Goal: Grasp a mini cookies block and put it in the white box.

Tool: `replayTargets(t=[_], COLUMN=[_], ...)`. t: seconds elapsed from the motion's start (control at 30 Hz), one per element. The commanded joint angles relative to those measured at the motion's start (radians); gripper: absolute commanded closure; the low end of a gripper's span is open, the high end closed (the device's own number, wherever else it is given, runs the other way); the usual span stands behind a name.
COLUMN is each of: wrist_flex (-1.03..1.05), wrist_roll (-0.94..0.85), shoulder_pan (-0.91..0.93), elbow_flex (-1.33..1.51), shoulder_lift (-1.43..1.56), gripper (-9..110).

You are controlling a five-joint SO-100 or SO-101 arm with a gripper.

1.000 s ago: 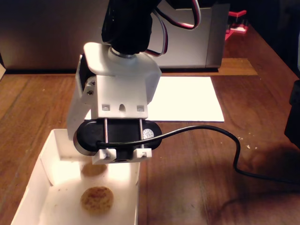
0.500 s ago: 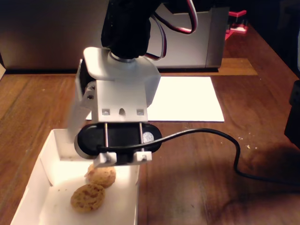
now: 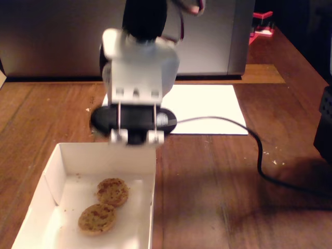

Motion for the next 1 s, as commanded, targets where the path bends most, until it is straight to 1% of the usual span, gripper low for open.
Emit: replayTargets(t=[0.0, 0.27, 0.47, 0.57, 0.73, 0.97], wrist_flex=[0.057, 0.133, 0.193, 0.173, 0.132, 0.026], wrist_roll=[0.008, -0.003, -0.044, -0.072, -0.087, -0.091], shoulder_pan=[0.044, 0.187, 0.314, 0.350, 0.351, 0.368], elbow_flex=[-0.038, -0.031, -0.002, 0.089, 0.273, 0.561], shoulder_lift=[0.255, 0.442, 0.500, 0.563, 0.686, 0.847], gripper=[102, 102, 102, 102, 102, 102])
